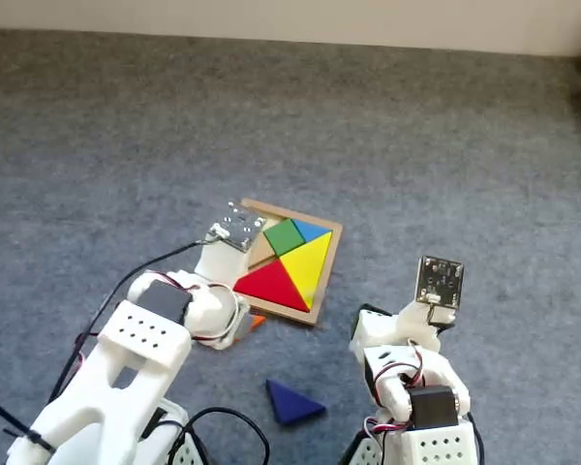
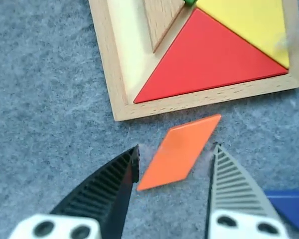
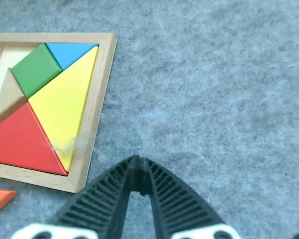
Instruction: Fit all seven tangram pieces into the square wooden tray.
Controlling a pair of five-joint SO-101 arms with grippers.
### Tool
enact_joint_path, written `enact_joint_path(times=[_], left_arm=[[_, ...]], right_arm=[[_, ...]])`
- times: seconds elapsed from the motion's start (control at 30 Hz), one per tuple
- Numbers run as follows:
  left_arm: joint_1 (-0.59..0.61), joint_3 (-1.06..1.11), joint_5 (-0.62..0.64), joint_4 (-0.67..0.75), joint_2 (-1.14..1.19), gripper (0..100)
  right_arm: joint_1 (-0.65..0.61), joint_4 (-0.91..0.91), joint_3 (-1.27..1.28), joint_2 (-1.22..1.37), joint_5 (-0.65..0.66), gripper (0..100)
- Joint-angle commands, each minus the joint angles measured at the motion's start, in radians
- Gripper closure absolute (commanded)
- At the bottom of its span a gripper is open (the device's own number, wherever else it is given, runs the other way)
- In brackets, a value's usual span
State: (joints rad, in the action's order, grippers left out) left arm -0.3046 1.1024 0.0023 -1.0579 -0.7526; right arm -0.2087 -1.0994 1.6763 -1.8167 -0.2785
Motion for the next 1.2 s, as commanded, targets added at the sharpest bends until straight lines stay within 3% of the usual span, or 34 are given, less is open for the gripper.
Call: enact_joint_path(times=[0.0, 0.17, 0.53, 0.63, 0.77, 1.17], left_arm=[[-0.062, -0.031, 0.003, -0.005, 0.013, 77], [-0.015, -0.021, -0.054, 0.031, 0.111, 77], [0.001, -0.117, -0.058, 0.040, 0.441, 77], [0.053, -0.157, -0.058, 0.041, 0.492, 77], [0.110, -0.171, -0.061, 0.078, 0.513, 84], [0.101, -0.185, -0.110, 0.074, 0.420, 100]], right_arm=[[0.015, -0.010, 0.137, -0.008, 0.011, 99.4], [0.015, -0.010, 0.137, -0.008, 0.011, 99.4], [0.015, -0.010, 0.137, -0.007, 0.011, 99.4], [0.015, -0.010, 0.137, -0.007, 0.011, 99.4], [0.015, -0.010, 0.137, -0.007, 0.011, 99.4], [0.015, -0.010, 0.137, -0.007, 0.011, 99.4]])
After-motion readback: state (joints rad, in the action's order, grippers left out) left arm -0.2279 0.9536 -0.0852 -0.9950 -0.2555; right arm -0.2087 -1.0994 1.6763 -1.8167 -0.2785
